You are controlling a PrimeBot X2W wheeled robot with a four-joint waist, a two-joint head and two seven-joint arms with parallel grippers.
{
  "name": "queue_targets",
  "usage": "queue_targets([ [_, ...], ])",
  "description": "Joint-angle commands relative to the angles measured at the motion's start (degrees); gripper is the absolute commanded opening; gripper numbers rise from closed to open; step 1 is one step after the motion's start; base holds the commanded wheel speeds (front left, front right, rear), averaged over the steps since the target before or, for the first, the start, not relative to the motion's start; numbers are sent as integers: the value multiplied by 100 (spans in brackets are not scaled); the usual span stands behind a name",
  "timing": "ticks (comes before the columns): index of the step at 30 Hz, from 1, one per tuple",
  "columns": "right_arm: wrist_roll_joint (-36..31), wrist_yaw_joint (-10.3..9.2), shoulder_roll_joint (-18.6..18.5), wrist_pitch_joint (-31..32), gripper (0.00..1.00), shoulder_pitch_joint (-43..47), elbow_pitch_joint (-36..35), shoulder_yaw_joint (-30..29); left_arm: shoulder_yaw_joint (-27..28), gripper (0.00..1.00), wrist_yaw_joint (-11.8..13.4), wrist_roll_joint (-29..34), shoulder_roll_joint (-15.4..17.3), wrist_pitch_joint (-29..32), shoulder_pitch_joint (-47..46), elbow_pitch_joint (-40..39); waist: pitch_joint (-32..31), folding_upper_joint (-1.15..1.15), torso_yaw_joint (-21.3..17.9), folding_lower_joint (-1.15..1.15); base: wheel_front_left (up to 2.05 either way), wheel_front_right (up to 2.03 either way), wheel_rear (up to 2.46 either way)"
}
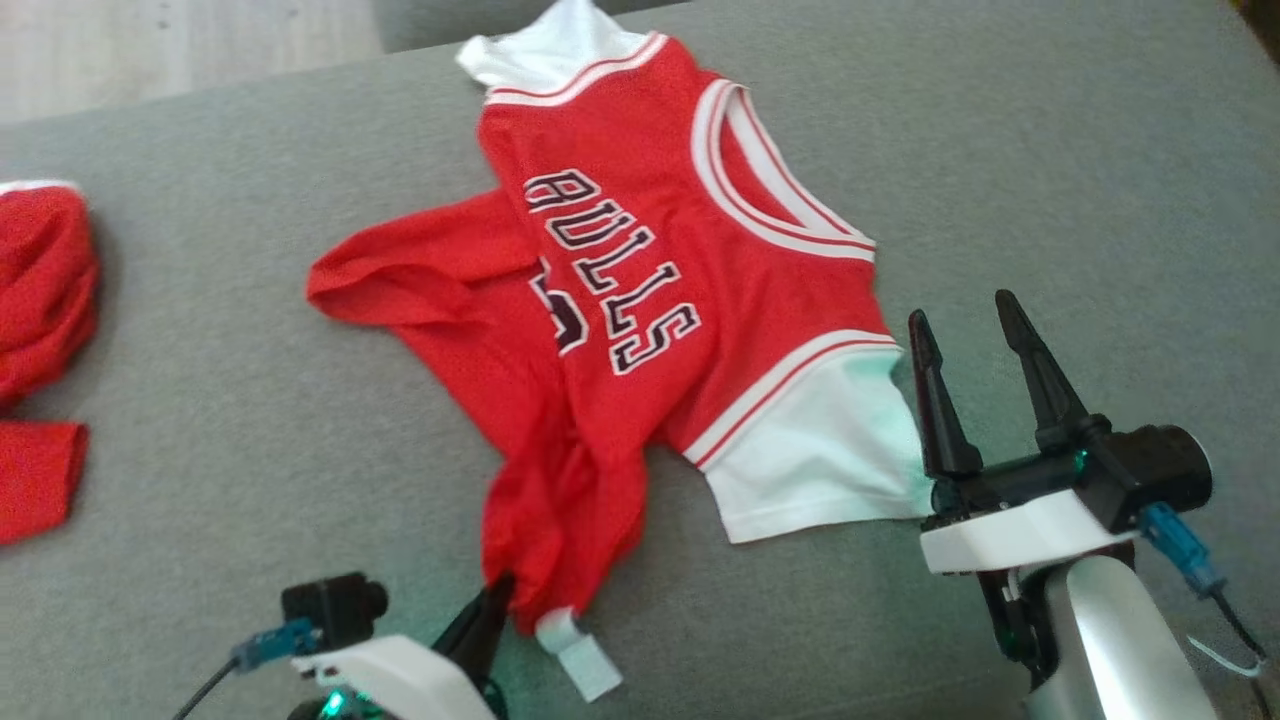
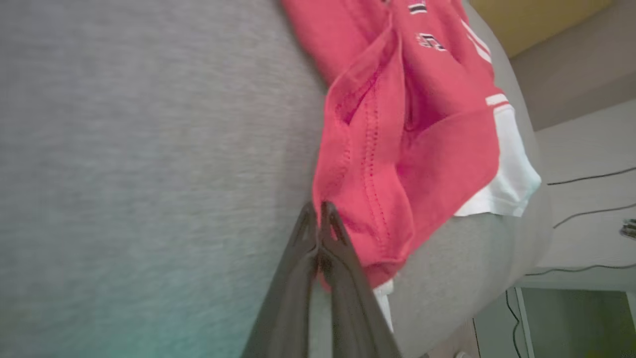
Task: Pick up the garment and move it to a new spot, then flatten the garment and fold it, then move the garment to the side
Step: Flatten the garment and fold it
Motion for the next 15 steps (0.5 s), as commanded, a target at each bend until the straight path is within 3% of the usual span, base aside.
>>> queue_targets([
  [1, -43, 44, -15, -37, 100, -71, -161, 120, 232, 0, 4, -49, 107, -76, -56, -169, -47, 0, 147, 0, 0, 0, 0],
  [7, -116, 44, -15, -37, 100, -69, -124, 102, 563, 0, -61, -500, -115, -255, 68, 183, -92, 0, 426, 0, 0, 0, 0],
  [13, -208, 44, -15, -37, 100, -46, -79, 85, 1039, 0, -355, -1347, -591, -405, 235, 700, -150, 0, 566, 0, 0, 0, 0],
  [15, -242, 44, -15, -37, 100, -26, -57, 76, 1164, 16, -442, -1534, -681, -449, 281, 871, -200, 0, 611, 0, 0, 0, 0],
])
